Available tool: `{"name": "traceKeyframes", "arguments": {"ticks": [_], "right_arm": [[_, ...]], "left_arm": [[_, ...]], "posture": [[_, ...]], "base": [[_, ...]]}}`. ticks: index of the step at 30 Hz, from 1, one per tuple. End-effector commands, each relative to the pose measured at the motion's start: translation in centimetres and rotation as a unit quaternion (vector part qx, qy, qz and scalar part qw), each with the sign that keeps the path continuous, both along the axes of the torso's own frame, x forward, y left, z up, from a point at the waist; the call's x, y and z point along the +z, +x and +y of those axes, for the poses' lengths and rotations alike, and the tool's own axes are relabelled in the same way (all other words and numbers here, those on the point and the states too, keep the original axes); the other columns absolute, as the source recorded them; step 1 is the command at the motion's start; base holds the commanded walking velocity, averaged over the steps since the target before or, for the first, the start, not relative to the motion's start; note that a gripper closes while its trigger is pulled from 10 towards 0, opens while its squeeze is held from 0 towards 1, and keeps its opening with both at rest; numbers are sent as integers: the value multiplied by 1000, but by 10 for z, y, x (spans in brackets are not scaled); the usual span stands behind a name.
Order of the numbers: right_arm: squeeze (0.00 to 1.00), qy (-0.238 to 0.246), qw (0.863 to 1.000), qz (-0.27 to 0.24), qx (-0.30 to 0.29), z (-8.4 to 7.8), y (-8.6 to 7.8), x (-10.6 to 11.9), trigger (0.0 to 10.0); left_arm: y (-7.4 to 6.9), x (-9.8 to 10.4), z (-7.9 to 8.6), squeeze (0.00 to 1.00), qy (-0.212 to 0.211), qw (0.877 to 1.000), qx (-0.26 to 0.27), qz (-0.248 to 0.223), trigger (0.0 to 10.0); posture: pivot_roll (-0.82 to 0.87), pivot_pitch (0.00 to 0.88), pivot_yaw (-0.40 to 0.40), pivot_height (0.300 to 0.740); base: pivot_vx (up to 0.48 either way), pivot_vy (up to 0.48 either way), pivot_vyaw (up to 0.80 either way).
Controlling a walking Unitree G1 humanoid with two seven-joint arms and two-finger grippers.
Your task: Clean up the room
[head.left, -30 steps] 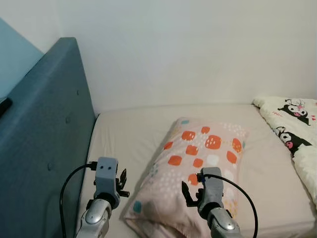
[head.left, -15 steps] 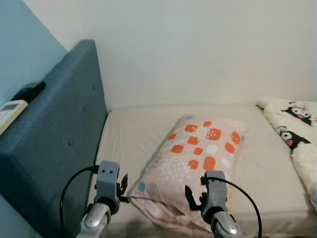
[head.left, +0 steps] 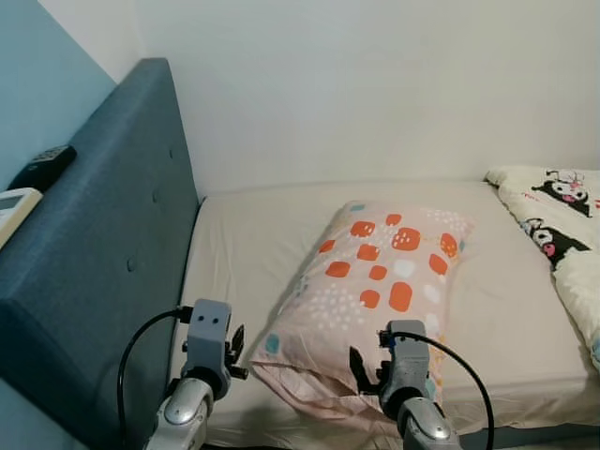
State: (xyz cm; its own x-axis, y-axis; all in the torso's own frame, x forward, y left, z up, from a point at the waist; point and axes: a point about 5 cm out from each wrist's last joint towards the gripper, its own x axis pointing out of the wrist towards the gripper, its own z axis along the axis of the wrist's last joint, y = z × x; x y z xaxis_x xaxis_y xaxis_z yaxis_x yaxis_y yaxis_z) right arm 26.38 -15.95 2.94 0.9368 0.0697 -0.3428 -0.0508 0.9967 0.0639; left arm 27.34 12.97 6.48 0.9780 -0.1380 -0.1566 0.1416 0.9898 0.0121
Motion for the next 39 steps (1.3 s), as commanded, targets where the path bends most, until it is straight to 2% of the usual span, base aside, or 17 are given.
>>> {"name": "traceKeyframes", "arguments": {"ticks": [1, 7, 18, 24, 29, 39], "right_arm": [[0, -1, 1000, -1, -7, -3, 0, 1, 10000], [0, -5, 1000, -4, -7, -5, 2, 2, 10000], [0, -6, 1000, -20, -9, -12, 16, 13, 10000], [0, -7, 1000, -25, -12, -17, 22, 18, 10000], [0, -13, 999, -34, -13, -20, 28, 22, 10000], [0, -11, 998, -52, -17, -22, 34, 30, 10000]], "left_arm": [[-2, -6, 2, 0, 8, 1000, 6, 16, 10000], [0, -5, 2, 0, 11, 1000, 18, 16, 10000], [4, -6, 4, 0, 1, 999, 46, 26, 10000], [7, -5, 2, 0, 3, 999, 37, 23, 10000], [12, -1, 0, 0, 23, 1000, 16, 10, 10000], [19, 4, 0, 0, 18, 1000, 8, 1, 10000]], "posture": [[6, 62, -20, 740], [2, 64, -21, 740], [-7, 61, -22, 740], [-10, 59, -27, 740], [-17, 51, -29, 740], [-24, 41, -30, 696]], "base": [[0, -364, 0], [0, -448, 0], [0, 0, 0], [0, 0, 0], [0, 0, 0], [0, 0, 0]]}}
